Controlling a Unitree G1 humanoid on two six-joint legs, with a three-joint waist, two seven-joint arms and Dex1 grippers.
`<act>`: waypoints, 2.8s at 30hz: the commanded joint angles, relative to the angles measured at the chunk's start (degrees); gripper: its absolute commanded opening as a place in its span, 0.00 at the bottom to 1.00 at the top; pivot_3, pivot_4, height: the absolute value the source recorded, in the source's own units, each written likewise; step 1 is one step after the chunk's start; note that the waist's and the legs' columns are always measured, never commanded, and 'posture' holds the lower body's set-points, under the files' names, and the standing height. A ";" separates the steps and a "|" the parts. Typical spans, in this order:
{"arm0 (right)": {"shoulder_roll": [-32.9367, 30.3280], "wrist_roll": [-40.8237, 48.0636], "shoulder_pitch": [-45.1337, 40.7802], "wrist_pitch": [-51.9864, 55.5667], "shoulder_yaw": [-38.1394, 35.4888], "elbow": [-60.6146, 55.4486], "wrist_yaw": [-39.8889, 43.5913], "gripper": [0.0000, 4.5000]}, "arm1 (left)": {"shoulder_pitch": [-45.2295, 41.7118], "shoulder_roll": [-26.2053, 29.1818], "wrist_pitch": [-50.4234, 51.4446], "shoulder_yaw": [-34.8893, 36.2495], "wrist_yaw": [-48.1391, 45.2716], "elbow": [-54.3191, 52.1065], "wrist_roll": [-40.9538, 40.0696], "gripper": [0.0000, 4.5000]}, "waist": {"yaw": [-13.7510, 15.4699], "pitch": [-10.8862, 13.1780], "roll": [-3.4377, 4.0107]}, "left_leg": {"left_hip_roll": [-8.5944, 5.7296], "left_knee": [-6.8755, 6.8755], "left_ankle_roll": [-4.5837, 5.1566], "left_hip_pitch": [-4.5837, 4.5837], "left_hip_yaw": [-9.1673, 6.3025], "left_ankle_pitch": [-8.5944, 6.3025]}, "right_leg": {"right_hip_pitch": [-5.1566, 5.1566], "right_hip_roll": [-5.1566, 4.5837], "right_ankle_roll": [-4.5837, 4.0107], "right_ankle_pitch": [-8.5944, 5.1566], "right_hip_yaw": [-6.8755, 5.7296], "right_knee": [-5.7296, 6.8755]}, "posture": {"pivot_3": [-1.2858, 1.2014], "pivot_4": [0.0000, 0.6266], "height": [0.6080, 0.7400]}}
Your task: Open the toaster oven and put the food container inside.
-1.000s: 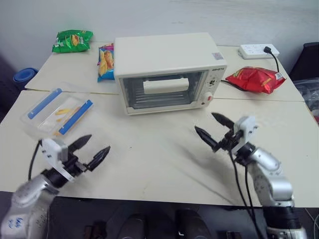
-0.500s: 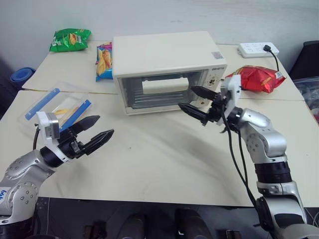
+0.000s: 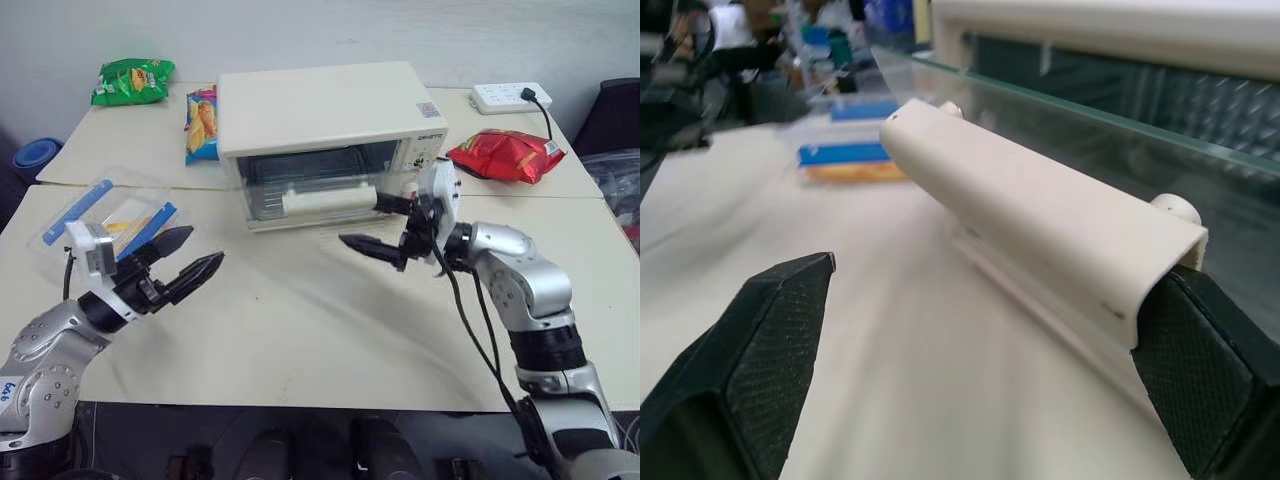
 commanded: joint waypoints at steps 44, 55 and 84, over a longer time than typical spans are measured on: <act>3.89 1.81 26.39 -26.95 -11.32 -10.14 1.50 1.00 | 4.27 -13.87 -19.90 -3.05 5.75 6.98 18.20 0.25 | 1.38 0.01 -0.03 | 0.00 0.12 -0.06 0.16 0.06 0.04 | 0.05 0.02 0.03 0.01 0.03 0.16 | 0.52 0.24 1.00; 8.53 -1.94 20.74 -35.24 -4.74 -5.33 2.59 1.00 | 26.49 -18.85 -16.46 27.94 20.11 6.70 3.15 1.00 | 1.59 -0.01 -0.13 | 0.01 0.10 0.02 0.20 0.05 -0.05 | 0.18 -0.01 0.03 0.01 0.05 -0.05 | 0.52 0.24 1.00; 10.15 -3.64 15.72 -35.54 -1.24 -4.44 -1.43 1.00 | -20.07 7.30 31.28 15.84 66.06 31.91 -2.98 0.96 | 0.69 -0.11 -0.23 | -0.17 0.11 -0.13 0.13 -0.17 0.01 | -0.01 -0.01 0.02 0.03 -0.08 0.54 | 0.52 0.24 1.00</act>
